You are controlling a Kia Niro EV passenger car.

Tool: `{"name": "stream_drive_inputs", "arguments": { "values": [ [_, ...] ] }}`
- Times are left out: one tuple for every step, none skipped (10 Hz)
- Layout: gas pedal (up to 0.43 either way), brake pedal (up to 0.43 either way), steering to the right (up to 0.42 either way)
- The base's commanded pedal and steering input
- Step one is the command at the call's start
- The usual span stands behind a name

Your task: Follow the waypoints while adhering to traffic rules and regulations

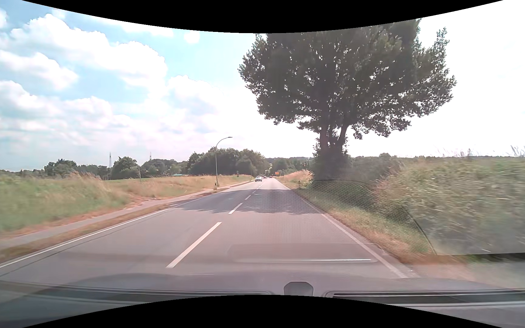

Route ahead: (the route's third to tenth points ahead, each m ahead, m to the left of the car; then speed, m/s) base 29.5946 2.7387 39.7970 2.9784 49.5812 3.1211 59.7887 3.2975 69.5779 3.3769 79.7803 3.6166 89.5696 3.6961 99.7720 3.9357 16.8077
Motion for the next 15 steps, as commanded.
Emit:
{"name": "stream_drive_inputs", "arguments": {
  "values": [
    [0.150,0.000,-0.006],
    [0.150,0.000,-0.006],
    [0.150,0.000,-0.006],
    [0.150,0.000,-0.005],
    [0.150,0.000,-0.004],
    [0.150,0.000,-0.004],
    [0.150,0.000,-0.004],
    [0.157,0.000,-0.004],
    [0.157,0.000,-0.004],
    [0.157,0.000,-0.003],
    [0.157,0.000,-0.004],
    [0.157,0.000,-0.004],
    [0.157,0.000,-0.004],
    [0.157,0.000,-0.004],
    [0.157,0.000,-0.004]
  ]
}}
